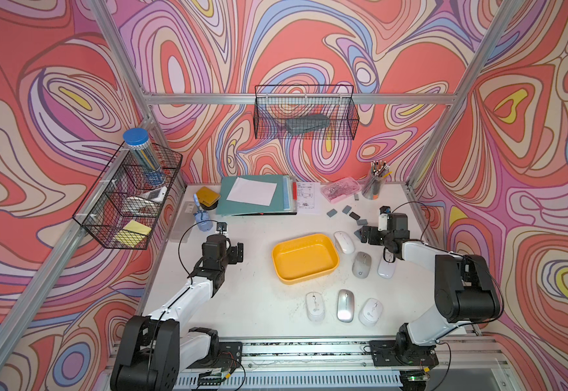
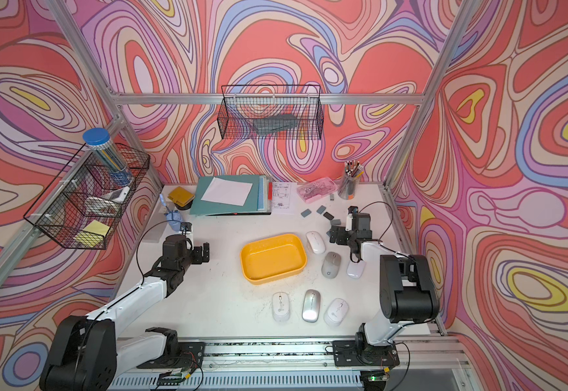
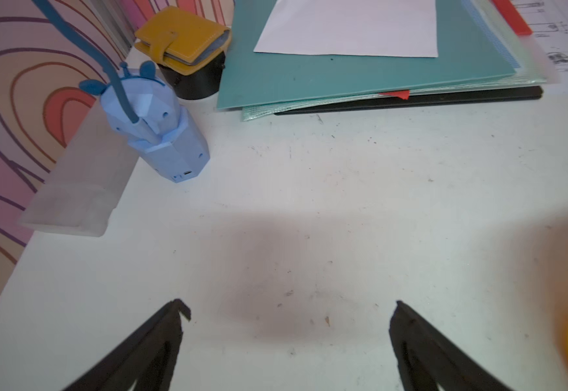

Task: Take out the mouse from the storage box
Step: Reset both arms

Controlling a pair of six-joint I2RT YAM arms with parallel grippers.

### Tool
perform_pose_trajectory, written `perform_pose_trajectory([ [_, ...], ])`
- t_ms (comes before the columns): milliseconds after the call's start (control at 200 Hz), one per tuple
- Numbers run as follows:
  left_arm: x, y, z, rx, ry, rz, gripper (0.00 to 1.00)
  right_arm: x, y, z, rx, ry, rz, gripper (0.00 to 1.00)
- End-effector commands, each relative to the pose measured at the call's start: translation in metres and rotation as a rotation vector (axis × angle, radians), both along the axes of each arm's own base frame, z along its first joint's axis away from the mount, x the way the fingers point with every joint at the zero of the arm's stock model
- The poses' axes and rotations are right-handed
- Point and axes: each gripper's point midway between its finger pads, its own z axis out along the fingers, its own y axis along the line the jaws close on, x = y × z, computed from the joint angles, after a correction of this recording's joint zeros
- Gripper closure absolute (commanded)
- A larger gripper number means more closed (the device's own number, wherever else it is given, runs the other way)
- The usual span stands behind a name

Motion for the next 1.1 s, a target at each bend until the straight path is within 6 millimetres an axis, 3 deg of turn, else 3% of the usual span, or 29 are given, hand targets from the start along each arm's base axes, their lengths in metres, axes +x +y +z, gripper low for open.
perform_pose_trajectory([
  [0,0.019,0.019,0.014,0.069,-0.121,0.052,0.01,0.018,-0.02,0.049,-0.056,-0.341,-0.099,0.02],
  [115,0.027,0.031,0.009,0.037,-0.2,0.121,0.01,0.003,-0.02,0.068,-0.081,-0.489,-0.091,0.02],
  [160,0.031,0.032,0.015,0.031,-0.257,0.129,0.01,-0.007,-0.031,0.064,-0.086,-0.539,-0.165,0.02],
  [215,0.035,0.032,-0.001,0.024,-0.237,0.13,0.01,-0.009,-0.047,0.054,-0.103,-0.562,-0.269,0.02],
  [285,0.041,0.027,-0.008,0.039,-0.296,0.09,0.01,0.002,-0.035,0.047,-0.096,-0.512,-0.192,0.02],
  [351,0.041,0.028,-0.017,0.013,-0.19,0.101,0.01,0.012,-0.026,0.042,-0.122,-0.47,-0.155,0.02],
  [391,0.043,0.031,-0.011,0.027,-0.265,0.106,0.01,0.013,-0.024,0.04,-0.14,-0.458,-0.154,0.02],
  [446,0.038,0.032,-0.017,0.01,-0.196,0.126,0.01,0.014,-0.024,0.041,-0.14,-0.462,-0.154,0.02],
  [631,0.042,0.018,-0.013,0.029,-0.252,0.039,0.01,0.014,-0.019,0.041,-0.145,-0.461,-0.13,0.02],
  [1097,0.038,0.014,-0.011,0.052,-0.259,0.041,0.01,0.014,-0.015,0.04,-0.151,-0.462,-0.111,0.02],
])
